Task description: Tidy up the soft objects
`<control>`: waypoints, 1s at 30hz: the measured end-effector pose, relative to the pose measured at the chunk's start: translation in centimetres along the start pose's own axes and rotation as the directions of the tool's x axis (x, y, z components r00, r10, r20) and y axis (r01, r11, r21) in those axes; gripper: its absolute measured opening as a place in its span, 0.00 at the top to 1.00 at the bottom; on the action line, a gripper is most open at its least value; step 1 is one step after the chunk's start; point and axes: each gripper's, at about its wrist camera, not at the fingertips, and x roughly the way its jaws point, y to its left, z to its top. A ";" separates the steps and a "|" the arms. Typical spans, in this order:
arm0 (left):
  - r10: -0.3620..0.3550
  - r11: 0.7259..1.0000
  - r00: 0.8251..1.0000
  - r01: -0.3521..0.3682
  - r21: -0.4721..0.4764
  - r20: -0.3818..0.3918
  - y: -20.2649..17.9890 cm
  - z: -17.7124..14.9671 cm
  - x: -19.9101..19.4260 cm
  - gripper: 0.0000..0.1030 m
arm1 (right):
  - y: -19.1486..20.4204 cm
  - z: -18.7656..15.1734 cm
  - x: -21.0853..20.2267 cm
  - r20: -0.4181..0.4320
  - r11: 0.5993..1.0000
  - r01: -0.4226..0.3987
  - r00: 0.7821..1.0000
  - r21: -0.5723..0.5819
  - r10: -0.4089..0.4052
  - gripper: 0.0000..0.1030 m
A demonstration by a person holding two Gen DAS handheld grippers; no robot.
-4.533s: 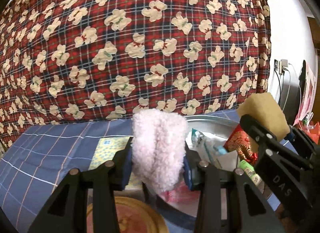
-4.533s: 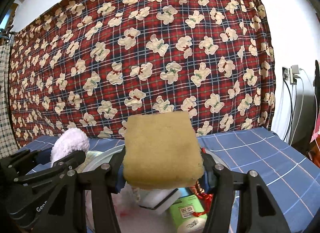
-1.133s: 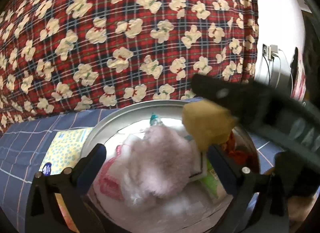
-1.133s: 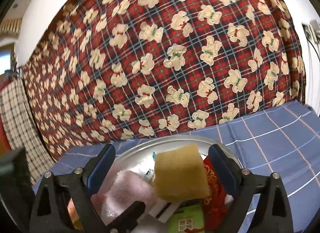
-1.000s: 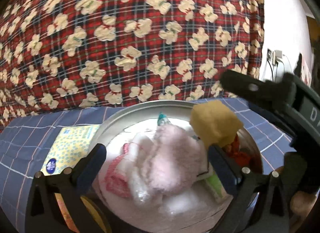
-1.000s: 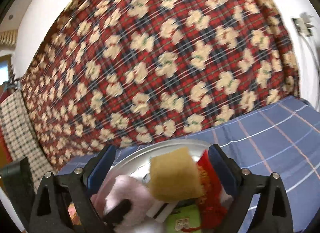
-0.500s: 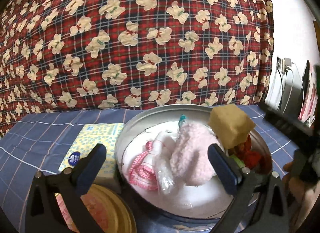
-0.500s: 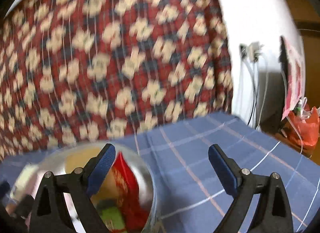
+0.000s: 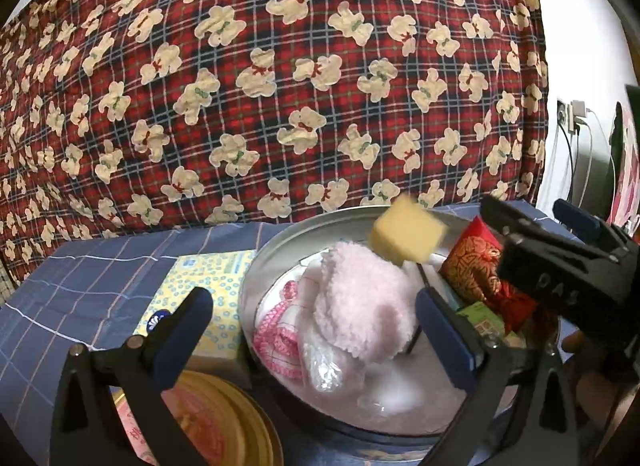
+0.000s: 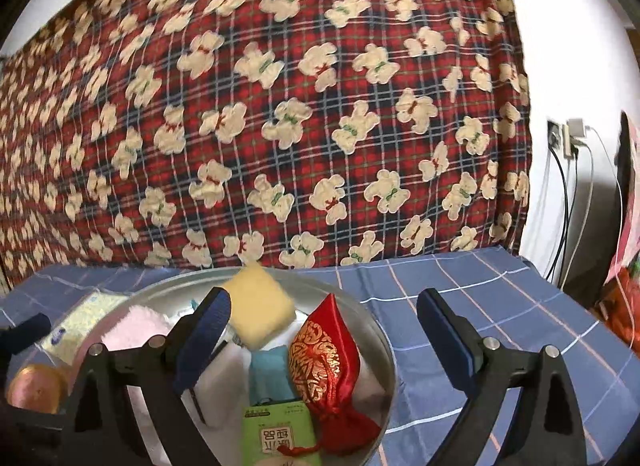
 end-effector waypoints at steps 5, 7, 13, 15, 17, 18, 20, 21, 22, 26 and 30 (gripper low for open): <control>0.000 1.000 1.000 0.000 -0.004 0.018 0.2 0.1 -0.4 0.00 | -0.5 0.2 -2.2 0.103 0.998 0.010 0.995 0.062 -0.016 0.07; -0.001 1.000 1.000 0.001 -0.005 0.024 0.2 0.1 -0.6 0.00 | -0.3 0.1 -2.8 0.122 0.998 0.016 0.992 0.065 -0.024 0.07; -0.006 1.000 1.000 0.007 -0.015 0.030 0.4 -0.2 -1.0 0.00 | 0.2 -0.1 -4.4 0.160 0.998 0.004 0.987 0.057 -0.013 0.07; -0.002 1.000 0.999 0.003 -0.011 0.042 0.4 -0.3 -1.2 0.00 | 0.5 -0.4 -5.0 0.167 0.999 0.012 0.986 0.037 -0.018 0.07; -0.002 1.000 0.998 0.002 0.001 0.062 0.2 -0.4 -1.5 0.00 | 0.8 -0.8 -5.7 0.155 0.999 0.022 0.988 0.027 -0.026 0.07; -0.004 1.000 0.997 0.004 0.009 0.073 0.0 -0.5 -1.7 0.00 | 0.7 -1.0 -6.1 0.162 0.999 0.016 0.987 0.030 -0.021 0.07; -0.006 1.000 0.996 0.004 0.026 0.091 -0.3 -0.7 -2.2 0.00 | 0.7 -1.2 -7.0 0.194 0.999 0.006 0.981 0.036 -0.013 0.07; -0.005 0.999 0.995 0.002 0.033 0.100 -0.5 -0.7 -2.4 0.00 | 0.8 -1.2 -7.3 0.207 0.999 0.011 0.978 0.033 -0.018 0.07; -0.004 0.999 0.994 0.000 0.039 0.107 -0.6 -0.7 -2.5 0.00 | 0.8 -1.2 -7.5 0.213 0.999 0.022 0.977 0.029 -0.027 0.07; -0.007 1.000 0.994 0.004 0.031 0.113 -0.5 -1.0 -2.9 0.00 | 0.9 -1.3 -7.6 0.216 1.000 0.017 0.976 0.022 -0.021 0.06; -0.024 1.000 0.992 0.024 0.002 0.124 -0.1 -1.1 -3.3 0.00 | 1.4 -1.5 -8.0 0.222 1.000 0.006 0.975 -0.002 -0.005 0.06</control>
